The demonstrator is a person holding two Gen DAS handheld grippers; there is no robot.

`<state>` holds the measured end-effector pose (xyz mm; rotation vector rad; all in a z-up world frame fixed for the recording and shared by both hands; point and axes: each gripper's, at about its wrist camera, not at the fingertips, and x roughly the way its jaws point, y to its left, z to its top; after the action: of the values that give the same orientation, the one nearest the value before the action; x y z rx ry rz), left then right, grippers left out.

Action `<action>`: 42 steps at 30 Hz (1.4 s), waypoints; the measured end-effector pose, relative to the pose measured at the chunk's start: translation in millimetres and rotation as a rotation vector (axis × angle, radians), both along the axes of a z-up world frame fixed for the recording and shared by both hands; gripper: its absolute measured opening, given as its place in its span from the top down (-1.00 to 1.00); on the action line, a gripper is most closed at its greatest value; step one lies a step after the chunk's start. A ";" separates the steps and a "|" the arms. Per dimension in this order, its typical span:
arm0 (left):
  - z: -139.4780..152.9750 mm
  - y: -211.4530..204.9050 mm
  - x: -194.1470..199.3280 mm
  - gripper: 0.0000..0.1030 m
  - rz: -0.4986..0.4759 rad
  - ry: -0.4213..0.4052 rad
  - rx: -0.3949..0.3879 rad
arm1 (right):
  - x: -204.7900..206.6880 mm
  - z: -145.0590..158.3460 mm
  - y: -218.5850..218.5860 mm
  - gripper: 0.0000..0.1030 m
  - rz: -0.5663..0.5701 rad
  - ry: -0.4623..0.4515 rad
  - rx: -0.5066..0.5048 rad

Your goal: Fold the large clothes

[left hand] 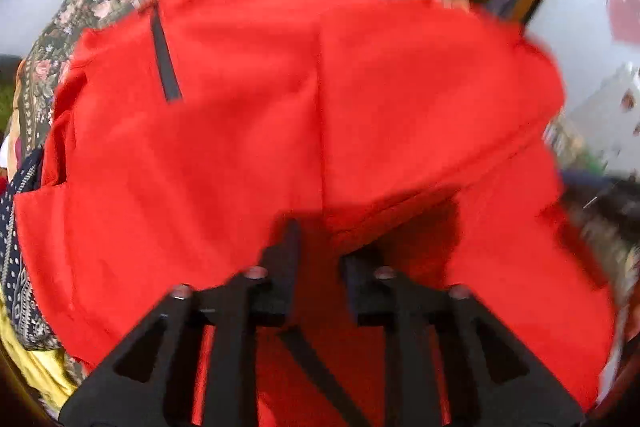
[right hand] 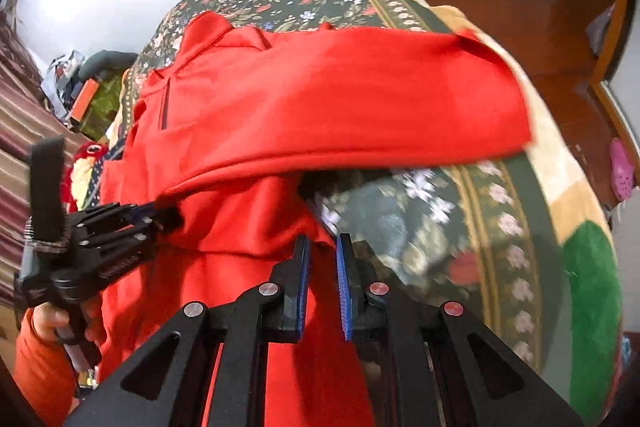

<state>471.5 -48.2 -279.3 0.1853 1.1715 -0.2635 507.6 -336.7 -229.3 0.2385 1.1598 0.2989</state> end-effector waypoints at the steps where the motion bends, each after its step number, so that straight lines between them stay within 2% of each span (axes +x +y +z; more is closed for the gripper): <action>1: 3.5 -4.0 -5.3 0.28 -0.022 -0.043 0.045 | -3.2 1.8 -4.0 0.82 -0.002 -0.003 -0.016; 2: 6.1 -8.1 -8.7 -0.16 -0.037 -0.059 0.083 | -8.6 3.9 -9.5 0.82 -0.005 -0.009 -0.038; 3: 10.7 -13.9 -12.0 -0.36 -0.056 -0.078 0.122 | -12.0 5.2 -15.9 0.82 -0.006 -0.014 -0.053; 7: 41.9 -39.0 -28.6 -0.42 -0.173 -0.168 0.142 | -31.9 15.4 -43.2 0.82 -0.022 -0.045 -0.125; 11: 68.1 -77.1 -37.1 -0.80 -0.252 -0.273 0.149 | -48.2 24.8 -65.5 0.82 -0.046 -0.070 -0.123; 14: 75.6 -112.9 -35.3 -0.85 -0.317 -0.321 0.151 | -55.6 28.2 -80.9 0.82 -0.074 -0.083 -0.096; 17: 69.5 -143.1 -24.5 -0.85 -0.363 -0.314 0.164 | -57.2 28.8 -88.2 0.82 -0.091 -0.087 -0.087; 21: 41.6 -178.4 -1.3 -0.85 -0.412 -0.254 0.199 | -56.5 28.7 -95.8 0.82 -0.104 -0.094 -0.098; 25: 5.2 -198.1 14.0 -0.85 -0.446 -0.237 0.290 | -53.9 24.4 -104.8 0.82 -0.121 -0.086 -0.086; 26: 2.6 -198.4 17.3 -0.85 -0.439 -0.246 0.267 | -53.0 22.9 -106.2 0.82 -0.126 -0.084 -0.084; 28: 3.8 -195.6 24.0 -0.77 -0.410 -0.246 0.209 | -50.3 18.6 -108.7 0.82 -0.137 -0.076 -0.076; 30: 4.2 -193.6 35.4 -0.32 -0.376 -0.203 0.137 | -48.0 14.7 -109.6 0.82 -0.145 -0.066 -0.073; 31: 4.7 -193.4 39.9 -0.21 -0.362 -0.187 0.111 | -46.8 13.2 -109.0 0.82 -0.152 -0.059 -0.077; 32: 5.9 -194.8 42.2 0.12 -0.356 -0.186 0.104 | -45.9 12.1 -107.0 0.82 -0.155 -0.054 -0.077; 33: 7.6 -196.2 43.8 0.53 -0.351 -0.187 0.105 | -46.1 11.7 -105.1 0.82 -0.156 -0.050 -0.074; 35: 14.2 -194.3 45.1 0.85 -0.327 -0.193 0.108 | -46.4 12.7 -100.9 0.82 -0.153 -0.047 -0.068; 37: 25.9 -186.4 43.4 0.87 -0.317 -0.201 0.055 | -47.2 16.1 -94.4 0.82 -0.141 -0.053 -0.071; 42: 92.1 -135.9 28.5 0.88 -0.249 -0.280 -0.113 | -46.2 29.0 -73.5 0.82 -0.097 -0.071 -0.088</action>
<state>500.0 -184.2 -187.1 0.2606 0.8528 -0.5054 461.4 -410.2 -200.3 0.2040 1.0849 0.1693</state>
